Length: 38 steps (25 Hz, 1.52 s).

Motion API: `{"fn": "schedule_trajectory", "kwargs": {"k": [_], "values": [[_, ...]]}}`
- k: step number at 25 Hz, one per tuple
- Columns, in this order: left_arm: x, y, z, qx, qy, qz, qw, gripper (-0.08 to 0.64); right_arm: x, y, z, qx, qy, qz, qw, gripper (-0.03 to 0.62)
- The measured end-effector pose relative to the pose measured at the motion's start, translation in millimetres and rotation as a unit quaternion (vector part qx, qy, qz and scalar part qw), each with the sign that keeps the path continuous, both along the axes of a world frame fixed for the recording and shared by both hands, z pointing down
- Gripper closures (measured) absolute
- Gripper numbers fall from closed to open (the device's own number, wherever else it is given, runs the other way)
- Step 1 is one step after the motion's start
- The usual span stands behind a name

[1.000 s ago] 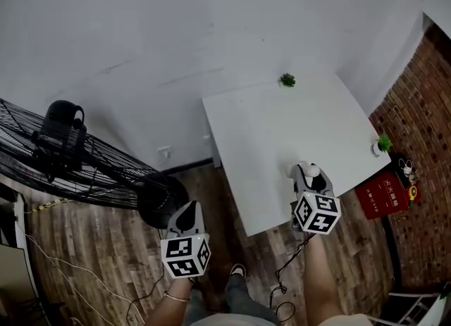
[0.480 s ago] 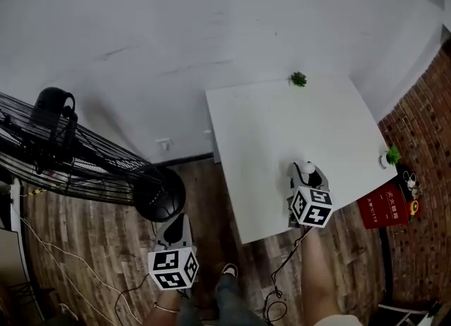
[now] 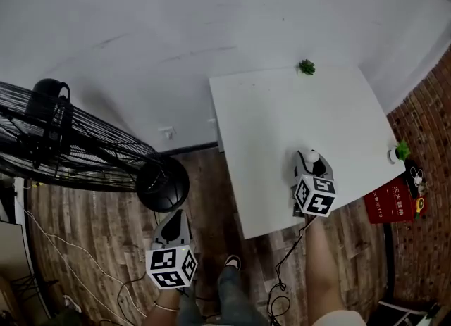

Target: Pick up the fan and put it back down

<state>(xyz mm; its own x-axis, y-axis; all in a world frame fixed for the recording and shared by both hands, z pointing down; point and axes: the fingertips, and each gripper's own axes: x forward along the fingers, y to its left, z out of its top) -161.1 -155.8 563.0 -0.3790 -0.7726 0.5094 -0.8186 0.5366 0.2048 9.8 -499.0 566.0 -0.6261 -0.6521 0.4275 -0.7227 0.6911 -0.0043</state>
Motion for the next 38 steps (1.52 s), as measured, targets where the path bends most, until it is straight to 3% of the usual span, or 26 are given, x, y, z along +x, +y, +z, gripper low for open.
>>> {"fn": "schedule_trajectory", "kwargs": {"k": [8,16,27,38], "values": [[7,-2,5,-0.001,0.006,0.007,1.0000,0.549,18,10,9,-0.027,0.006,-0.036,0.999,0.402],[15,-8,8,-0.006,0.008,0.022,0.9997,0.549,43,21,47,-0.073,0.060,-0.045,0.995,0.401],[21,-9,12,-0.016,0.006,0.032,0.9993,0.549,56,18,72,-0.089,0.119,-0.060,0.987,0.400],[19,-19,14,-0.026,0.006,0.042,0.9988,0.549,55,14,82,-0.101,0.128,-0.054,0.985,0.399]]}}
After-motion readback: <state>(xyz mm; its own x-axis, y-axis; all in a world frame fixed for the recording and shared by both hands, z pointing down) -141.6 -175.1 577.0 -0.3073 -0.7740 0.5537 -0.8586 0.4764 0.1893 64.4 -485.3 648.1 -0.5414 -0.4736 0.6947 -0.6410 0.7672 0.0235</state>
